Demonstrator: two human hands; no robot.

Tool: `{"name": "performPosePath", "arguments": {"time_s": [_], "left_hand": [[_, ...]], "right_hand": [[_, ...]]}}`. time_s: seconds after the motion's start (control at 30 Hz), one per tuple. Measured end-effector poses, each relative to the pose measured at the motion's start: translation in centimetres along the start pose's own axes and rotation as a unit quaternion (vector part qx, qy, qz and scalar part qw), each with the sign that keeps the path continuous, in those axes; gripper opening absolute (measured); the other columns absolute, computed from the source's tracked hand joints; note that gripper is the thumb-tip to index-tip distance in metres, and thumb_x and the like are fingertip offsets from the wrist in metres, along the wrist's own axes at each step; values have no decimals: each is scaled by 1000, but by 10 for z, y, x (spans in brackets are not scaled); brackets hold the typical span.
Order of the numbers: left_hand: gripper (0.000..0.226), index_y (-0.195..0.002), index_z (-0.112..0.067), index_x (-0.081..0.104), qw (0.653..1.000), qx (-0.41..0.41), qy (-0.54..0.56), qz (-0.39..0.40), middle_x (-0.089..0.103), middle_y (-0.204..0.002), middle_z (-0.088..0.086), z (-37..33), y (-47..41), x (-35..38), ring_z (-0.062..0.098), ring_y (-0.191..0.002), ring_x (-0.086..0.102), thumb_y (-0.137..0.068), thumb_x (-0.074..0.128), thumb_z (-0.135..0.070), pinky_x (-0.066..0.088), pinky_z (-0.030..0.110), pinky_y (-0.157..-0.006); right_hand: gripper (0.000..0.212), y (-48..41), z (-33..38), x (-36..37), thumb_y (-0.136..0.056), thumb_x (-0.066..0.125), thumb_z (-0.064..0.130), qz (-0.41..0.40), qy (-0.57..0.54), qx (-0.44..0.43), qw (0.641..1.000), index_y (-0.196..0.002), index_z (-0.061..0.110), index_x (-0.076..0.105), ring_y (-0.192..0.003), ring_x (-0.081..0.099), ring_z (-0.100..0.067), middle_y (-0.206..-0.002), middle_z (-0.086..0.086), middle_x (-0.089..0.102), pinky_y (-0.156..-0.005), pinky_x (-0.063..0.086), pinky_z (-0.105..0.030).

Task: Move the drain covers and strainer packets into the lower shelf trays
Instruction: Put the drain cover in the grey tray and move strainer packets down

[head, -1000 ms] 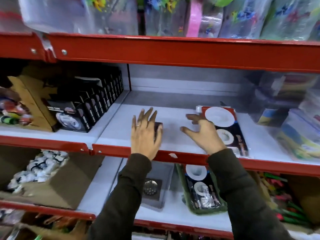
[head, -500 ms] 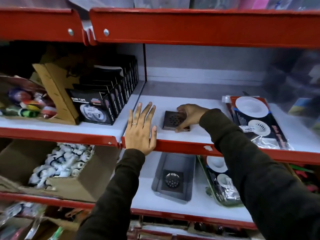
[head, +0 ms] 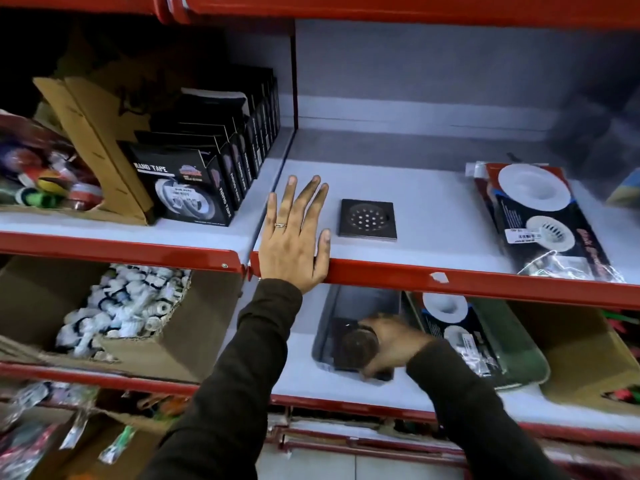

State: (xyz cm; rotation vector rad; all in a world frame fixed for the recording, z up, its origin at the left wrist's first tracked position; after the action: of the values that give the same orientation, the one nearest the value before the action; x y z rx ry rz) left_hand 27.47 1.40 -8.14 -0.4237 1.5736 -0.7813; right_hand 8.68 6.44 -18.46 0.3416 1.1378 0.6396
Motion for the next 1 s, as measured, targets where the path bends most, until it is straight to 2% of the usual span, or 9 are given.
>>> {"name": "performPosePath", "arguments": {"time_s": [0.13,0.33,0.4,0.5,0.6,0.7,0.8,0.9,1.0], "left_hand": [[64,-151,-12,37,1000,5,6,-10,33,-160,7,0,-1,0,32,-151,24,-91,41,-34,14,52,-124],[64,-150,-12,38,1000,2,7,-15,33,-159,7,0,-2,1,32,-150,24,-90,42,-33,15,53,-124],[65,-151,-13,37,1000,1,1,-16,33,-160,7,-1,-2,1,32,-150,24,-90,42,-34,15,53,-124],[64,-151,-13,37,1000,1,-3,-19,33,-160,6,-1,-1,1,31,-151,24,-91,40,-34,13,51,-125],[64,-152,-13,35,1000,2,-8,-11,31,-161,6,-1,-1,-1,31,-151,22,-92,38,-34,10,50,-125],[64,-151,-12,35,1000,-2,-8,-7,31,-160,7,-1,-1,-2,32,-151,22,-91,39,-34,12,51,-125],[66,-151,-12,36,1000,-7,-9,-3,32,-160,7,-1,-2,-3,32,-151,22,-90,40,-34,13,51,-125],[66,-151,-11,36,1000,-10,-3,-5,32,-160,7,-2,-2,-4,32,-151,22,-89,41,-34,11,50,-125],[66,-151,-12,36,1000,-10,-4,-4,32,-160,6,-2,-2,-4,32,-151,22,-89,42,-33,12,50,-125]], "right_hand": [[95,-80,-33,40,-57,84,42,-39,28,71,996,-139,22,41,-128,48,-30,-141,-8,47,-106,44,-39],[108,-79,-15,49,-65,79,45,-79,66,73,992,-152,23,19,-150,16,-29,-162,-6,16,-122,20,-46],[91,-49,9,34,-71,75,51,-38,62,56,996,-147,22,35,-144,33,-28,-156,-6,33,-119,27,-47],[46,20,53,-14,-79,73,45,-21,-9,-55,998,-120,25,64,-104,65,-13,-118,3,68,-94,54,-37],[28,70,78,-90,-77,77,38,-178,-98,-166,965,-103,30,69,-77,65,1,-90,10,72,-76,54,-21],[59,60,71,-152,-70,84,25,-315,-42,-207,925,-125,25,63,-113,58,0,-129,6,64,-102,40,-12],[91,14,45,-180,-64,88,29,-218,9,-107,970,-143,22,44,-142,36,-20,-156,0,36,-119,25,-35],[69,-10,39,-193,-54,92,36,-125,-19,-57,990,-114,22,62,-115,60,-26,-120,-2,66,-103,47,-39],[67,-15,43,-201,-43,85,52,-139,28,-32,989,-100,25,63,-96,65,-22,-102,3,69,-92,54,-42]]}}
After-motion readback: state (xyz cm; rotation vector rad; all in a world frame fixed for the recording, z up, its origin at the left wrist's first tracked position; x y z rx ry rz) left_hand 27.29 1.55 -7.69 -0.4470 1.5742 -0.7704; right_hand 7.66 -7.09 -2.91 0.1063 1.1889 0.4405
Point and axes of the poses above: each hand's wrist, its own y-axis away from the middle knuckle, its own x-axis out of the palm, z = x × y, the point moved 3 cm from there along -y, towards the middle knuckle
